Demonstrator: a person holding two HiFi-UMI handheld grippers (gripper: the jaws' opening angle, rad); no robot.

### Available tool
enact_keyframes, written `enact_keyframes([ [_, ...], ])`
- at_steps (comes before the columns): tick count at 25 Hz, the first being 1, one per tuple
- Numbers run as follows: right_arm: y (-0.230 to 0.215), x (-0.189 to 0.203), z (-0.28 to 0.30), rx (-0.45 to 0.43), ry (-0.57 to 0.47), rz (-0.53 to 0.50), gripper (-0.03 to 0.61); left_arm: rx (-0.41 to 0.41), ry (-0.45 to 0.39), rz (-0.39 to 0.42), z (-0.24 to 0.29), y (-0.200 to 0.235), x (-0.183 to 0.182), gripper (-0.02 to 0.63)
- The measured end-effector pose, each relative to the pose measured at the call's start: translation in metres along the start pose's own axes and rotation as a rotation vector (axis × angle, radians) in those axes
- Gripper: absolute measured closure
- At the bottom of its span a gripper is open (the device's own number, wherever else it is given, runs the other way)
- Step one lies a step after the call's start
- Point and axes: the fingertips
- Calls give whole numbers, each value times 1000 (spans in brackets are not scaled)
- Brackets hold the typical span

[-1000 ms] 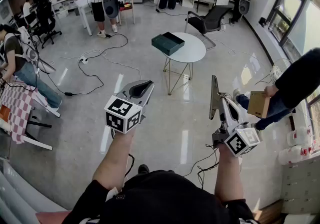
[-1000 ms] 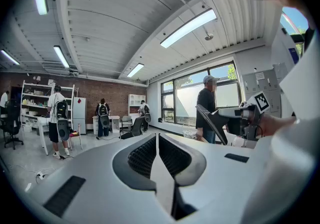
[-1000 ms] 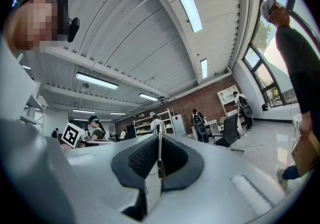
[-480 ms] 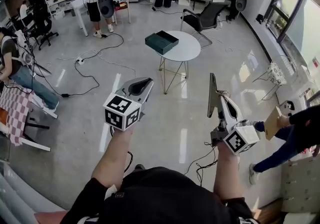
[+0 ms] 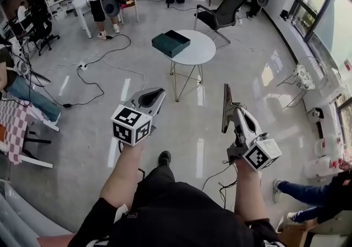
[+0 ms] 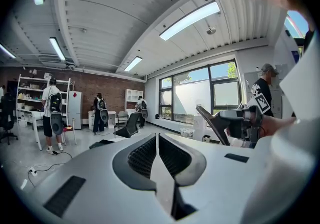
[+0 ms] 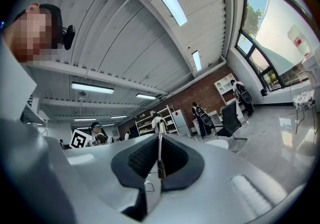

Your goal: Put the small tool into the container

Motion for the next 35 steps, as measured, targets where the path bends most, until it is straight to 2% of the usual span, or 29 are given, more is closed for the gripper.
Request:
enact_keyframes([
  [5,-32,6,35,18,45,13,566,39,-3,-27,54,19,-1,591],
  [10,-77,14,99,65,88,24,566,89,-15,-36,130,76,-14,591],
  [14,-116,5,172,100,113,19,566,121,-32,-21,191,132,-45,591],
  [19,-133,-3,261,62,136,12,566,140,-56,2,242,195,-85,591],
  [25,-163,0,319,49,174,53,566,127,-47,-18,282,242,-95,591],
  [30,-212,-3,356,51,189,65,566,81,-32,-41,312,280,-90,591],
  [35,-256,-1,414,-1,202,90,566,32,-3,-50,353,320,-92,591],
])
Point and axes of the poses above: the fingertips, and each gripper's own axes: z forward along the fingers, y to its left, x out of its underside, and after that the axes turned 5 degrees about y, right-handed
